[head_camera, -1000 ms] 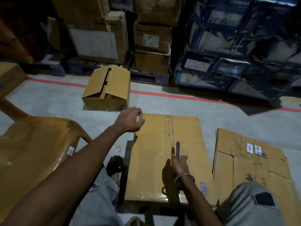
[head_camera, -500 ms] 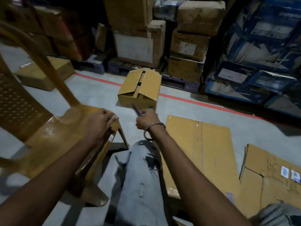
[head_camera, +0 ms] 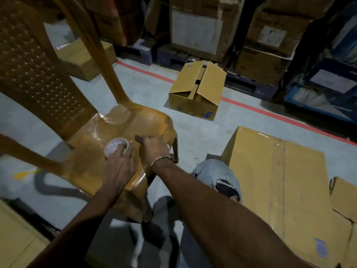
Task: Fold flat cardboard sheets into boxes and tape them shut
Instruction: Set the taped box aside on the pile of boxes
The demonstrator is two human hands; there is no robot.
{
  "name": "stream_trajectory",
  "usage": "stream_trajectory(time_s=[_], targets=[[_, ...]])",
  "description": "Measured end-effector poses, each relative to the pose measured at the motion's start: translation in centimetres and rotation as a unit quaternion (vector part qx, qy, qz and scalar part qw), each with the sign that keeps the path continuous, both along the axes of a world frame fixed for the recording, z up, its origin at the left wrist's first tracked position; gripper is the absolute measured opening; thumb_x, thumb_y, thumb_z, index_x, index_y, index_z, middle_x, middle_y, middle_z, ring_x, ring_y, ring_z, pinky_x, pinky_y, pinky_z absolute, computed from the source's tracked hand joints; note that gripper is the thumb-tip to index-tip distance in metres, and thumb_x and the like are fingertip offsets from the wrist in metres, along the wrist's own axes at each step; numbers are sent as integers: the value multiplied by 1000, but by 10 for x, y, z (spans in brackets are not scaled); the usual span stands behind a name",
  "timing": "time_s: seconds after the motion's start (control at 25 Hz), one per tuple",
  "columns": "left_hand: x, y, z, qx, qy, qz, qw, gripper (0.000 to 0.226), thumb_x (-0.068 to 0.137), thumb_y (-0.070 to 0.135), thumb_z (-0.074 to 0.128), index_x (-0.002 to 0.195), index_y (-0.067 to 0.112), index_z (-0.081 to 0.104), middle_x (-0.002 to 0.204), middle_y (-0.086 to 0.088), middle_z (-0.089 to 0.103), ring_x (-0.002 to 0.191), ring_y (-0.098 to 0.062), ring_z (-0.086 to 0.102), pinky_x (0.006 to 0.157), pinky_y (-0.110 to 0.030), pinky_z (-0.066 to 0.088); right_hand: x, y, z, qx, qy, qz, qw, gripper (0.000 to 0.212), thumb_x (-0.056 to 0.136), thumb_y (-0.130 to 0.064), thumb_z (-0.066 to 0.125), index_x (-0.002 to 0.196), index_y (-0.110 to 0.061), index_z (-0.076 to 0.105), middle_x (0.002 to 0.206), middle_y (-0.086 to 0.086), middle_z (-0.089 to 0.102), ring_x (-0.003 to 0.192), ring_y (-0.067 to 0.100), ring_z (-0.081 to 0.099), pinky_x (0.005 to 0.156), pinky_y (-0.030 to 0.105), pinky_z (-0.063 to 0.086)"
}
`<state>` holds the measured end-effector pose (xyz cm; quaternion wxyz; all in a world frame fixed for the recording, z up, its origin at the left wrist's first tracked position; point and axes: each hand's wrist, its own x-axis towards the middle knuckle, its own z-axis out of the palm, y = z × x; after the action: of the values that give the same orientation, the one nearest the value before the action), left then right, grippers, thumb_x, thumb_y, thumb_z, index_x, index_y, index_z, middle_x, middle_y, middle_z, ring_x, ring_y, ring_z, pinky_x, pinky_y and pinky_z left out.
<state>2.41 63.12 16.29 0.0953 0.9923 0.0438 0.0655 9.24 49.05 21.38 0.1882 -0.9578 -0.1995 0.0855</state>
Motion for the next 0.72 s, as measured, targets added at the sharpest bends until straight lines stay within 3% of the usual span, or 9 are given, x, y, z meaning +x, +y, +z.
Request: stream_trajectory(time_s=[0.12,0.2,0.32,0.44,0.56,0.64,0.72], targets=[[2,2,6,-42,13,-29,999,80,95,20,54,165,30,19,127,-16,53,83,-31,60,57,-41,51,-4,6,-13,-116,-78,16,990,28,102,-20,48,121,-23,69,127,9,62,130,33,44,113,58,31],[4,0,11,-61,31,-20,997,93,90,23,63,167,27,10,134,-17,50,96,-32,60,62,-41,53,-4,7,-20,-116,-64,-6,991,25,101,-20,51,116,-23,70,126,8,60,129,33,41,113,58,30],[5,-6,15,-76,45,14,996,93,85,36,70,162,23,20,141,-16,44,122,-36,51,85,-50,56,0,-1,-10,-33,-34,-74,996,24,96,-19,57,117,-20,69,125,9,62,130,32,43,108,51,37],[3,-15,21,-56,66,28,996,79,82,52,64,152,26,37,136,-14,41,127,-36,45,99,-53,49,8,-27,19,85,39,-169,981,28,91,-21,61,117,-16,68,128,12,60,131,33,43,103,46,47],[7,-40,34,11,18,45,999,59,83,57,61,132,24,59,134,-16,46,126,-37,45,103,-54,43,24,-73,48,134,68,-212,966,30,85,-25,64,111,-12,70,120,14,63,124,36,45,91,43,51],[20,-71,52,25,-15,30,999,53,84,55,62,125,21,66,131,-17,51,123,-37,47,99,-53,44,34,-120,62,146,56,-233,960,18,86,-30,66,88,-12,69,96,15,63,105,38,50,74,41,49],[42,-116,72,17,-32,-23,999,54,82,52,59,124,19,67,126,-17,54,117,-39,51,92,-52,48,38,-179,67,145,38,-270,951,23,85,-27,65,67,-13,60,73,12,55,88,36,52,61,36,44]])
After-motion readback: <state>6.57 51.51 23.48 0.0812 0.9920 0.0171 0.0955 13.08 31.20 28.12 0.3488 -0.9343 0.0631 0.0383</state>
